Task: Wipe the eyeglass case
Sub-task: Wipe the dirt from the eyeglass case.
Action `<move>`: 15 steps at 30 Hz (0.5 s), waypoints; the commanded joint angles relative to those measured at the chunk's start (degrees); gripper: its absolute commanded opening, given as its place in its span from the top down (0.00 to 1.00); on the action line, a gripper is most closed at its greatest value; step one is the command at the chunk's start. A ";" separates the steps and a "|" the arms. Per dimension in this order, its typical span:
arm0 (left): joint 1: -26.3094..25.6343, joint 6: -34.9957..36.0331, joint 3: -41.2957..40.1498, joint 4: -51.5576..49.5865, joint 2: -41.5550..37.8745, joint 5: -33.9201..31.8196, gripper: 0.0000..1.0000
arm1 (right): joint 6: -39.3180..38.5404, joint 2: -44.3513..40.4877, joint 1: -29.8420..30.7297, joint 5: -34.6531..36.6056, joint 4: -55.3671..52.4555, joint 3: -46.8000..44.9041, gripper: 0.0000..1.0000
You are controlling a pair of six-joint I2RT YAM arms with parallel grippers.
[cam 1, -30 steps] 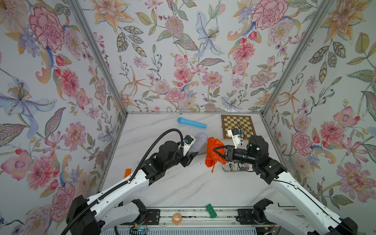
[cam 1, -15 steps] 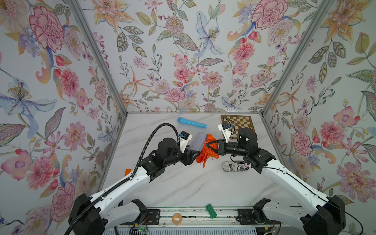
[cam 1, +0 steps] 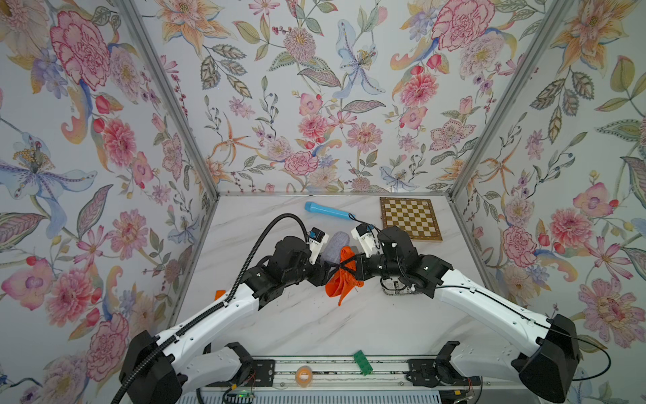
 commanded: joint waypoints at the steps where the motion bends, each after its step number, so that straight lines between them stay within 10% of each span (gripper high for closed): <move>1: -1.51 0.55 2.18 3.06 -0.43 5.21 0.57 | -4.64 -0.36 -0.11 -5.73 4.21 5.22 1.00; 15: 0.10 -0.15 3.10 2.99 2.99 4.47 0.58 | 3.22 -5.35 0.64 -6.02 8.11 -0.28 1.00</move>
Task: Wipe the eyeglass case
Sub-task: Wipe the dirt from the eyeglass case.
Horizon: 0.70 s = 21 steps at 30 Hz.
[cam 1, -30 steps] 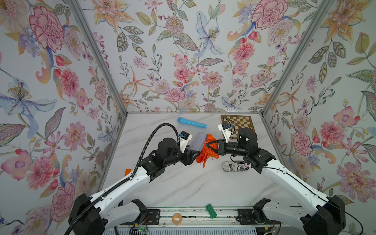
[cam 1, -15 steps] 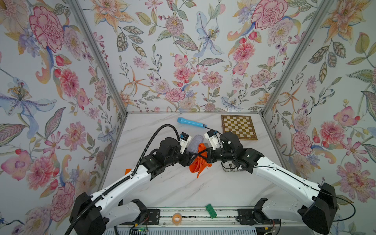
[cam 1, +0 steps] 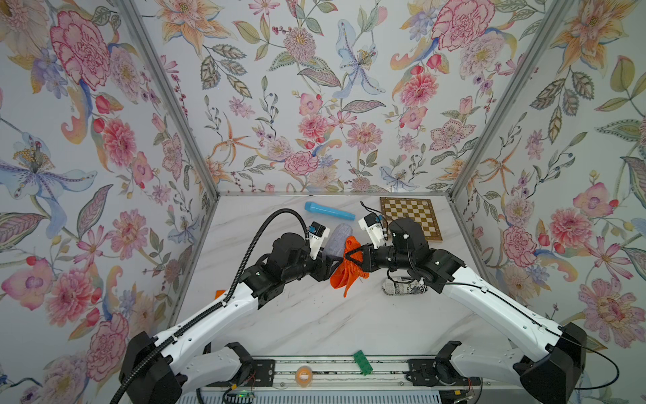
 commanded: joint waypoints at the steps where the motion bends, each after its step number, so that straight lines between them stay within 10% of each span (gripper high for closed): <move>1: 0.52 -0.51 2.48 -0.21 3.13 3.12 0.58 | 2.83 -2.60 4.23 -3.50 7.55 -1.45 1.00; 21: 0.74 1.13 0.06 -3.15 -0.74 10.49 0.58 | -0.40 2.47 -6.62 -6.26 11.38 3.63 1.00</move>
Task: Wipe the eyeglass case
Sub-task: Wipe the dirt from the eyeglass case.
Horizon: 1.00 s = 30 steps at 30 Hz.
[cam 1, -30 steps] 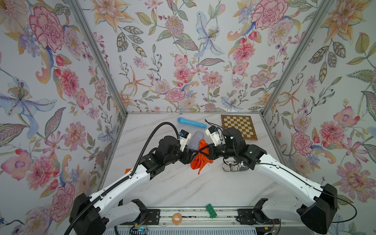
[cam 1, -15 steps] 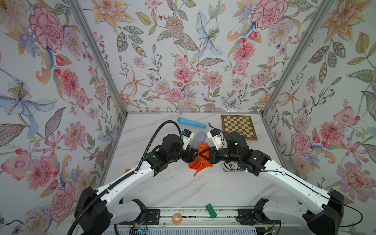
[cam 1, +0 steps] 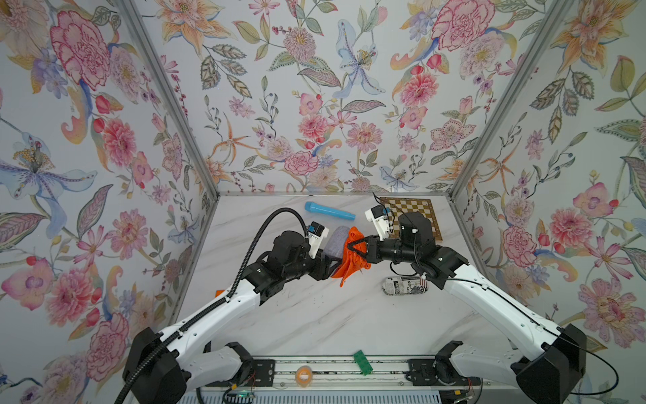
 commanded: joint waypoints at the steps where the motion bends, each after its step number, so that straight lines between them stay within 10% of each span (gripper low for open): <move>1: -1.24 2.55 0.11 -1.96 -1.96 6.72 0.58 | 0.84 0.60 1.38 0.60 5.30 2.81 1.00; 9: -0.95 1.38 2.28 3.01 0.69 7.31 0.58 | 6.66 2.11 9.04 -0.61 11.82 -3.28 1.00; 19: -0.95 3.41 1.66 -0.76 -2.65 13.74 0.58 | -5.55 5.90 -6.49 -0.83 9.43 3.69 1.00; 30: 3.40 -7.50 -5.33 8.74 -7.76 15.88 0.58 | -1.40 -7.89 -14.36 -3.14 12.36 -3.76 1.00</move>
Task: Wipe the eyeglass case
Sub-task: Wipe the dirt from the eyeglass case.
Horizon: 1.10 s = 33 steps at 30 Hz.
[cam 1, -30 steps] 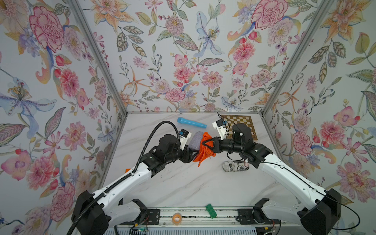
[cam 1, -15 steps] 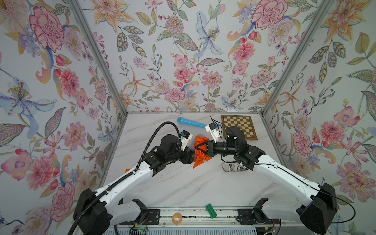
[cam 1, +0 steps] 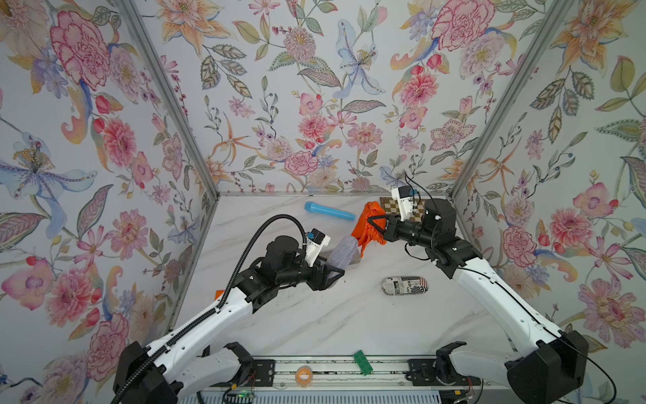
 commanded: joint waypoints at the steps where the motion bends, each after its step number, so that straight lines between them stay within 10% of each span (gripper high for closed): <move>1: 3.42 -7.95 -2.73 11.02 -2.26 6.11 0.58 | 3.32 -6.74 -1.08 -2.79 5.86 -4.82 1.00; 15: 5.66 -29.91 -4.84 35.66 2.88 21.77 0.57 | 19.88 -5.97 11.57 -7.03 49.06 -20.25 1.00; 24: 3.56 -26.77 -6.86 29.18 0.92 20.53 0.57 | 19.20 -1.71 7.03 -9.30 45.31 -12.20 1.00; 33: 6.98 -27.26 -5.27 31.71 0.79 16.11 0.58 | 13.39 -6.07 19.52 -6.12 34.38 -18.53 1.00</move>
